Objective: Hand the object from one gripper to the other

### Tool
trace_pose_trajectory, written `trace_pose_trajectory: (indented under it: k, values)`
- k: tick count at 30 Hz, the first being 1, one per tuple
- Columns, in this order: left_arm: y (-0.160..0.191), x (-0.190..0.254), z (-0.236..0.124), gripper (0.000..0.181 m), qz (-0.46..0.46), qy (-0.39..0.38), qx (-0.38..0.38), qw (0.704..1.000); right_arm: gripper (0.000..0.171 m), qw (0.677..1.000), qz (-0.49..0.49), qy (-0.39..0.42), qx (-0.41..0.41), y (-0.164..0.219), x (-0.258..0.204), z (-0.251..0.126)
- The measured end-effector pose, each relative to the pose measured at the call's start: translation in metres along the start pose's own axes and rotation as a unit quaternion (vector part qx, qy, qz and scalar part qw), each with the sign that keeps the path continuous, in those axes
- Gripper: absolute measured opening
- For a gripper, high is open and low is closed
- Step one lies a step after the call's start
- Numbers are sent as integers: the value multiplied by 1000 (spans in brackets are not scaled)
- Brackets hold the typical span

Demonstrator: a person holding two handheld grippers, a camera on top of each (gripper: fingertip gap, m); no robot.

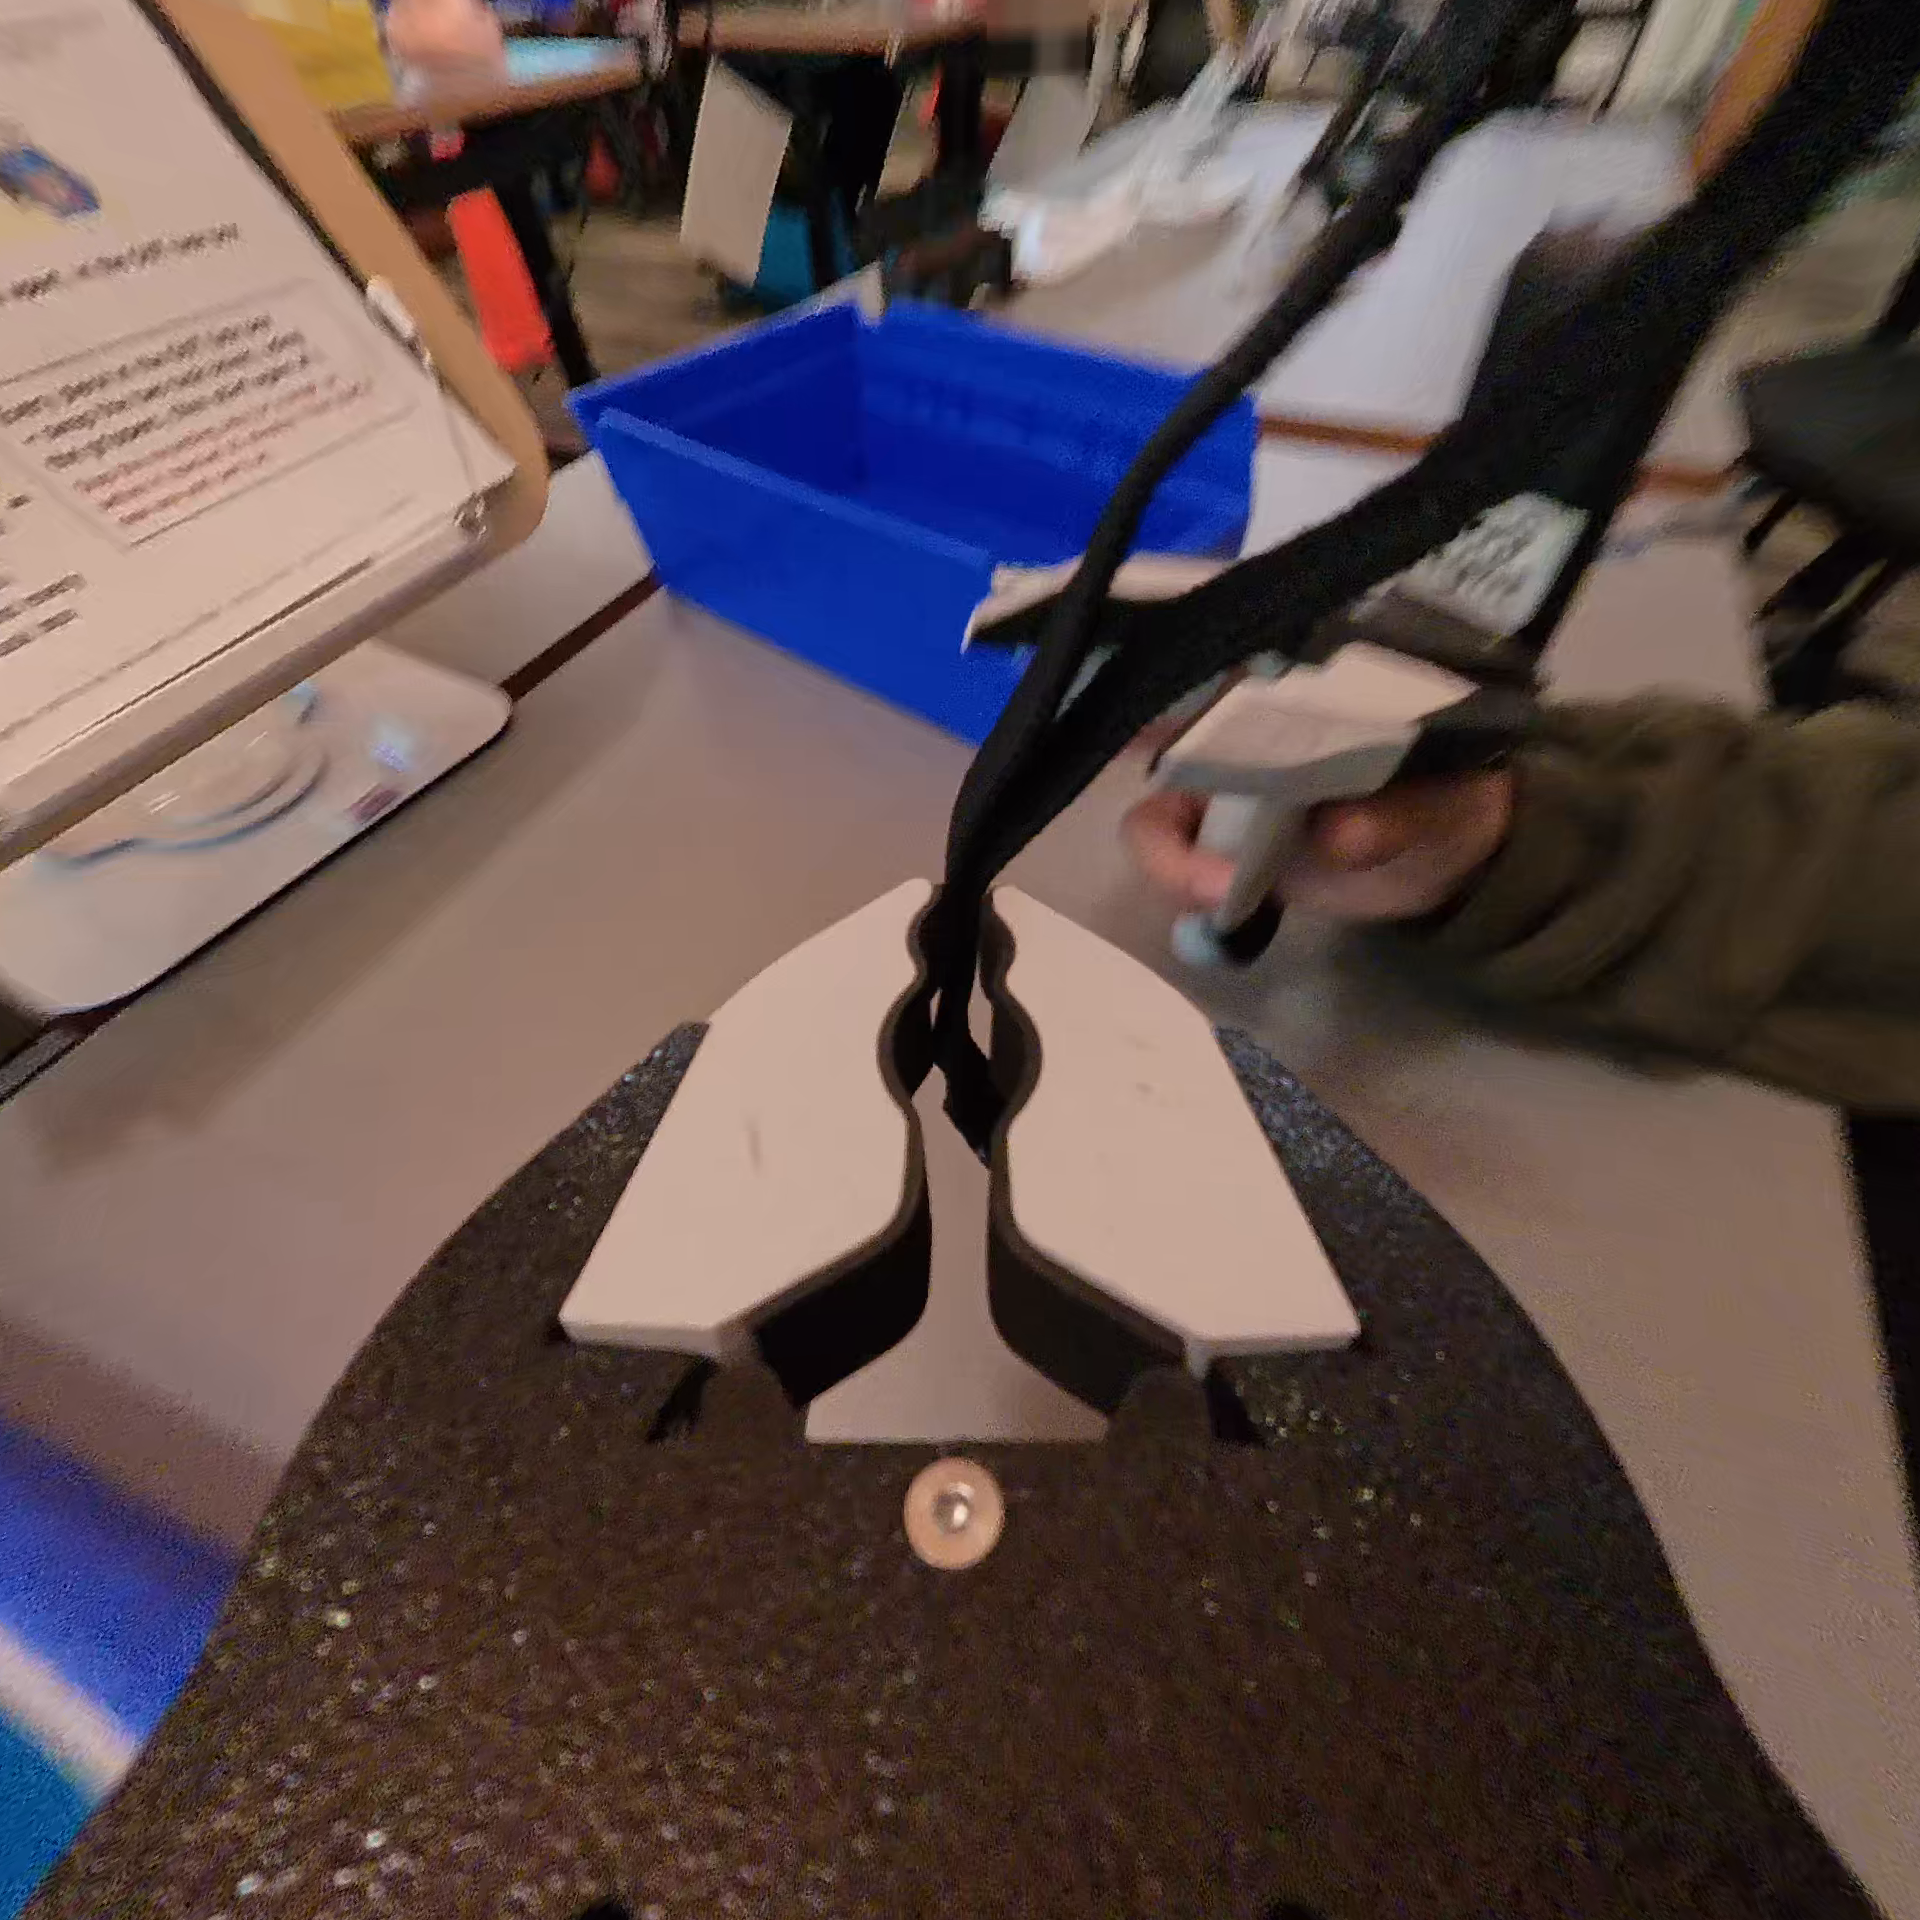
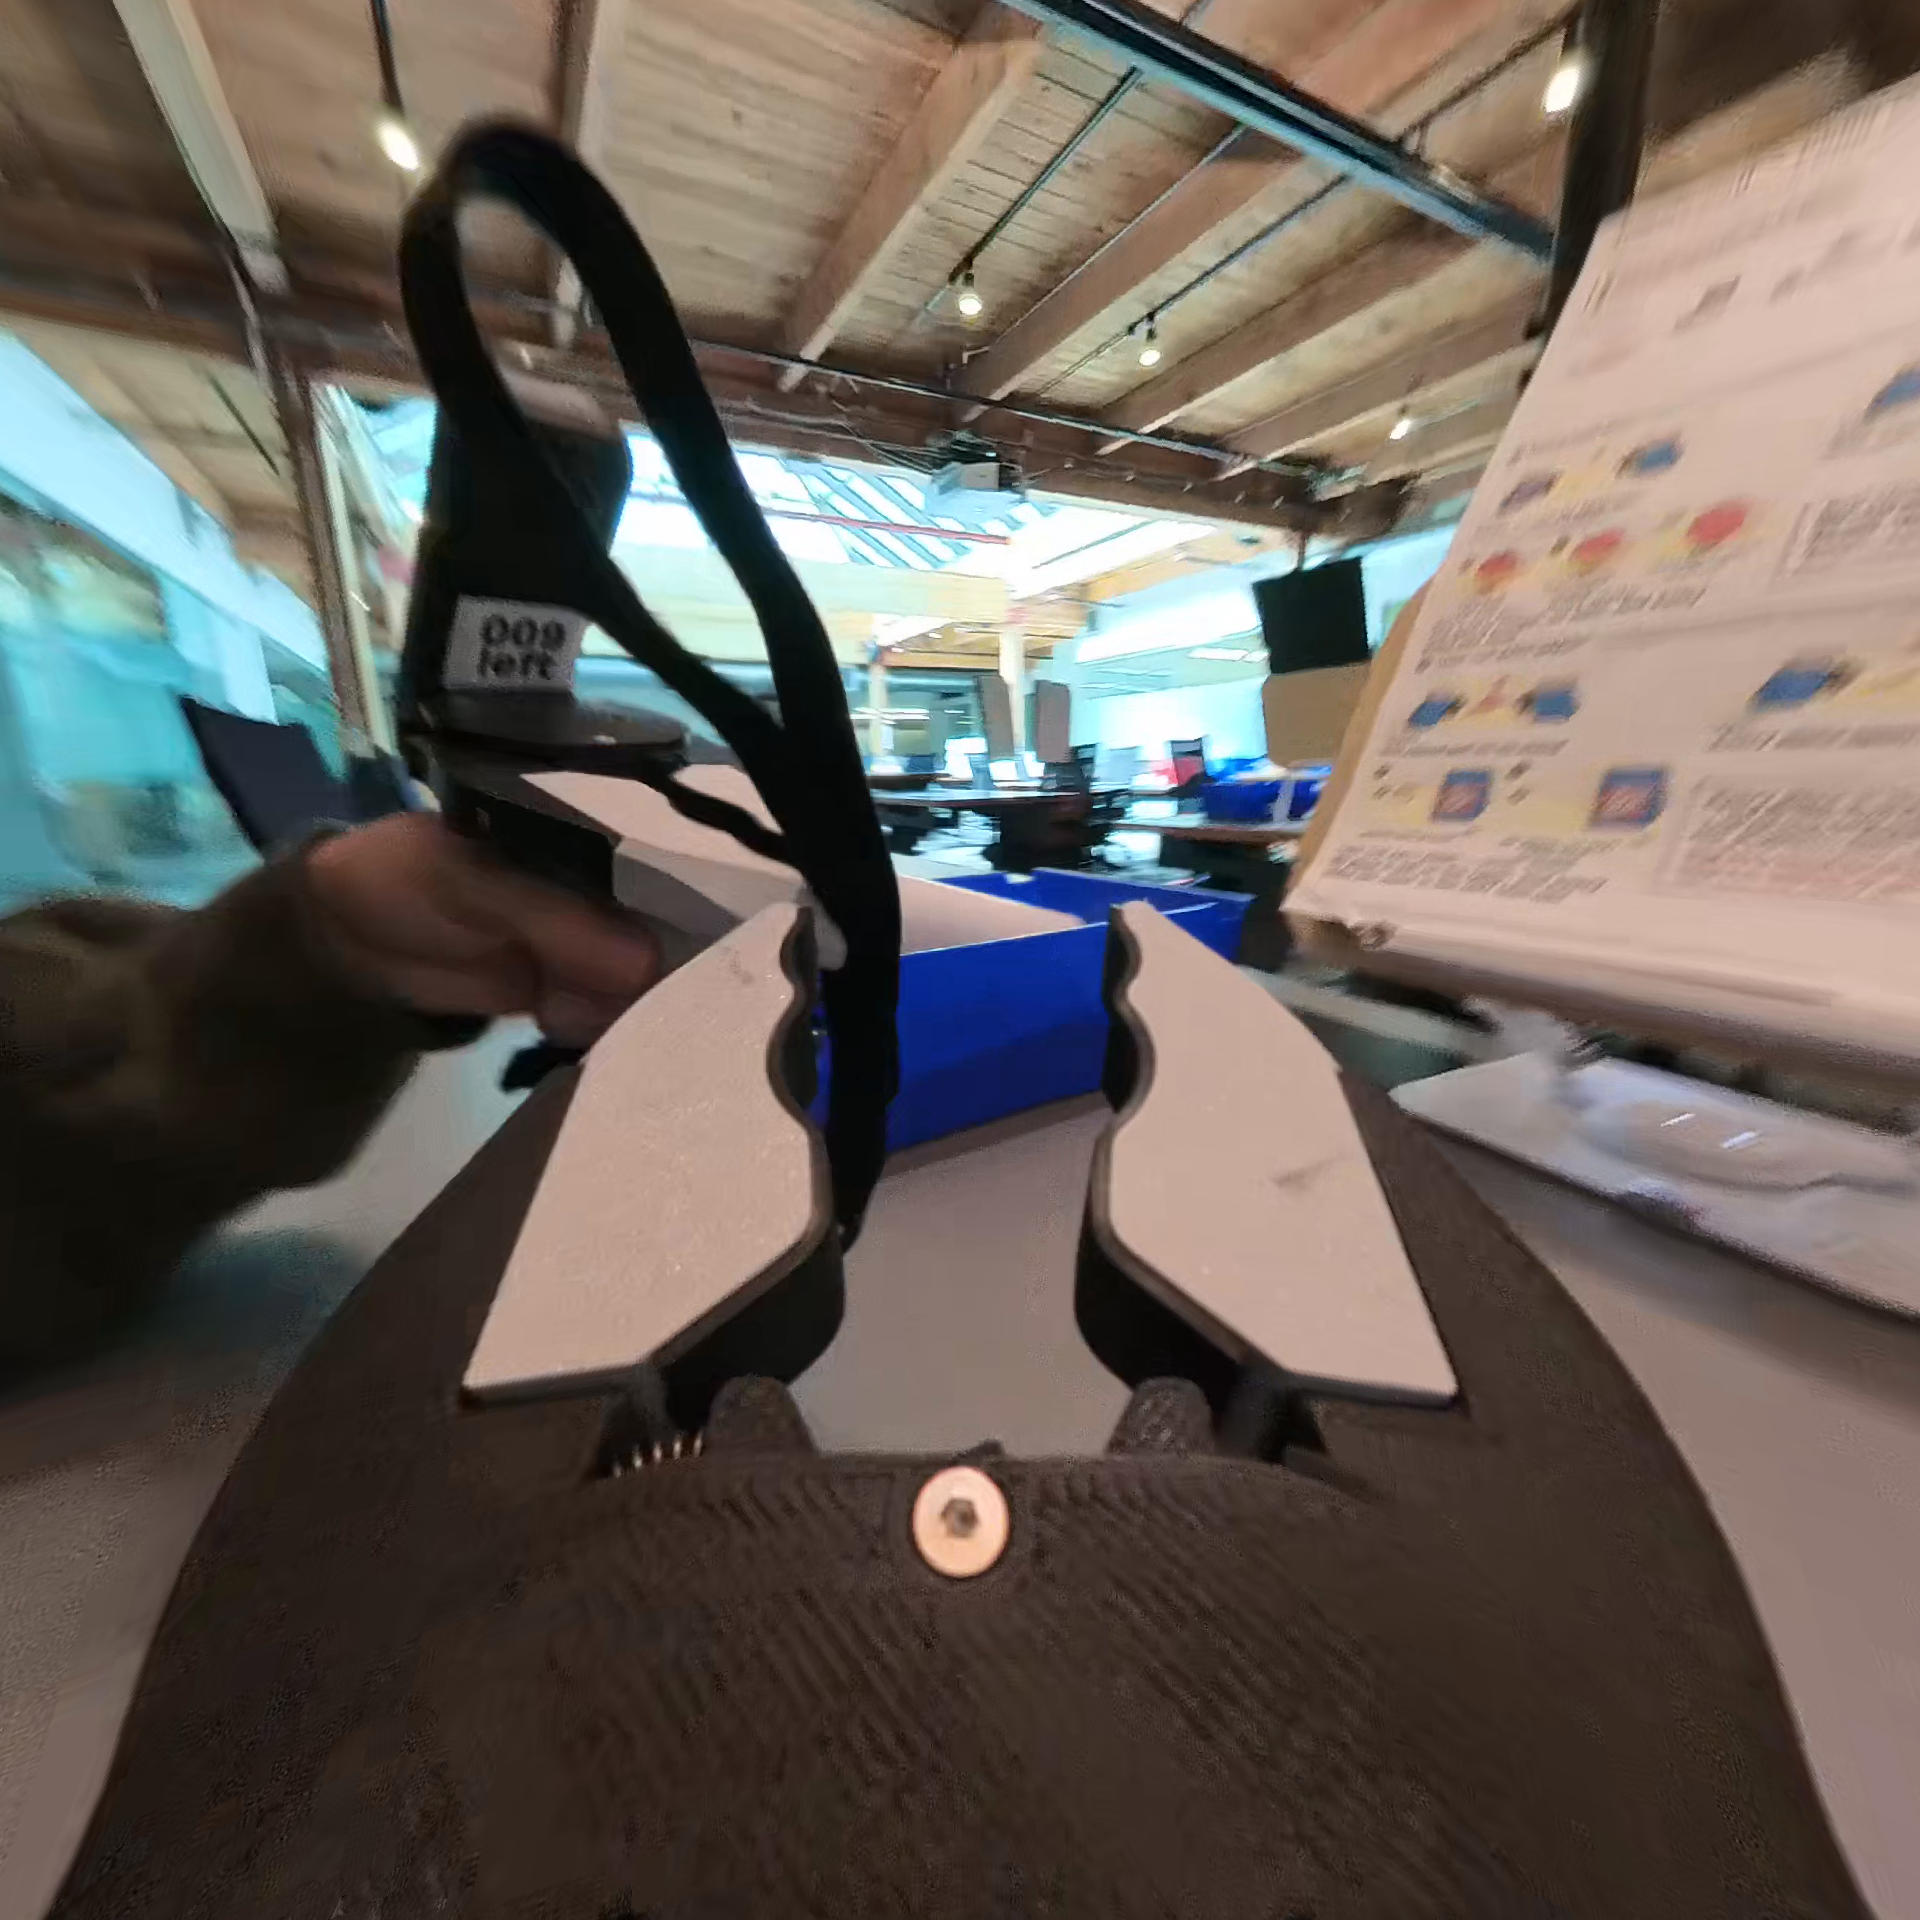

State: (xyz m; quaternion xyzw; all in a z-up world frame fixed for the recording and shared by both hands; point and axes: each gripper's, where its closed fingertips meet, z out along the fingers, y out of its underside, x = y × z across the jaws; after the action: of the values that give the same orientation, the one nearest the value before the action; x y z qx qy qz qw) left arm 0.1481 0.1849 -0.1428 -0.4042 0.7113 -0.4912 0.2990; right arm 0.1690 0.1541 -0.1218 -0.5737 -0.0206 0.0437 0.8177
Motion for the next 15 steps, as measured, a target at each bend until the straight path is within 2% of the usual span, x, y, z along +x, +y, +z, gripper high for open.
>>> trace_pose_trajectory:
  k: [3,6,8,12,15]
  values:
    - [24,-13,-2,5,69,-67,-103,990,63,994,-108,-2,-3,-7,-9,-1]
    - [36,-13,-1,5,126,-87,-157,976,63,988,-147,-15,-53,10,-15,2]
    - [37,-4,4,5,132,-67,-161,976,52,984,-163,-30,-68,21,-21,4]
    - [36,6,8,5,165,-52,-162,971,15,978,-170,-75,-98,38,-39,8]
    - [36,5,8,5,172,-53,-161,970,8,977,-175,-73,-101,38,-38,8]
